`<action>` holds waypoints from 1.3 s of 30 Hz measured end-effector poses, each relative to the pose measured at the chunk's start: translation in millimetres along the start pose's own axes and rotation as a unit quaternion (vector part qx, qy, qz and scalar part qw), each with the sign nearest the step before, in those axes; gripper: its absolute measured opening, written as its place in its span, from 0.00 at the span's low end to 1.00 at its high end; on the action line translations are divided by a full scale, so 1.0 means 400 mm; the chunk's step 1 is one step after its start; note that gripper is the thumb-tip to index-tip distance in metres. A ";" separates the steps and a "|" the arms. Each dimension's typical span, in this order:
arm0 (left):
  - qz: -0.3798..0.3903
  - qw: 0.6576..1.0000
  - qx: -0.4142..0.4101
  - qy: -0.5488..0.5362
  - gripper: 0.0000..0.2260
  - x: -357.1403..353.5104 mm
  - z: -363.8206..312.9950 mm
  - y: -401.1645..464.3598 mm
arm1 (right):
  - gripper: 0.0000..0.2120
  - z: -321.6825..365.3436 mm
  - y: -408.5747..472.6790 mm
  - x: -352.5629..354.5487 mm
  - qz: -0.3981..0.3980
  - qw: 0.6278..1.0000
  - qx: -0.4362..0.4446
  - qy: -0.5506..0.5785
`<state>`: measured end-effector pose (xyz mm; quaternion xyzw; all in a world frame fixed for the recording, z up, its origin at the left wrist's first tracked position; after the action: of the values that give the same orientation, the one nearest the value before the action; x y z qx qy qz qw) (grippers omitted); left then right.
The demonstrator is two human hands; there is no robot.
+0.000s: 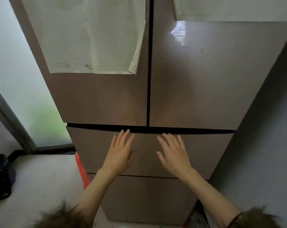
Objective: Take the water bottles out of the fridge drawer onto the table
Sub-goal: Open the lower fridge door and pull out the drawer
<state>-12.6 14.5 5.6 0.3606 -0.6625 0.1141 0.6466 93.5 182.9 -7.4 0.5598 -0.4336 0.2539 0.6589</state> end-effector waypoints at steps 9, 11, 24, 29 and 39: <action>-0.012 0.997 0.039 0.073 0.29 -0.063 0.007 0.081 | 0.33 -0.013 0.055 -0.053 -0.031 0.998 -0.010 -0.058; -0.028 0.996 0.048 0.075 0.27 -0.065 -0.003 0.091 | 0.32 -0.012 0.056 -0.056 -0.025 0.998 -0.012 -0.055; -0.096 0.989 0.057 0.098 0.21 -0.061 -0.048 -0.026 | 0.18 -0.001 -0.003 -0.010 -0.015 0.999 -0.032 -0.012; -0.066 0.991 0.082 0.083 0.28 -0.029 -0.131 -0.126 | 0.18 -0.014 -0.067 0.042 0.001 1.000 -0.011 0.010; 0.026 0.996 -0.003 0.090 0.29 0.093 -0.272 -0.275 | 0.21 0.000 -0.203 0.176 0.121 0.987 -0.082 0.062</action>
<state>144.0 -9.3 20.7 0.3298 -0.6110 0.1608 0.7015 194.9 152.4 11.0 0.4307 -0.4760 0.3292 0.6925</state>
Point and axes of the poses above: each hand's wrist, its own y-axis towards the middle knuckle, its own x-axis out of the back of the hand, z = x × y, the point moved 2 cm from there along y, towards the middle knuckle, and after that the axes turned 2 degrees about -z, right-handed, at the moved point
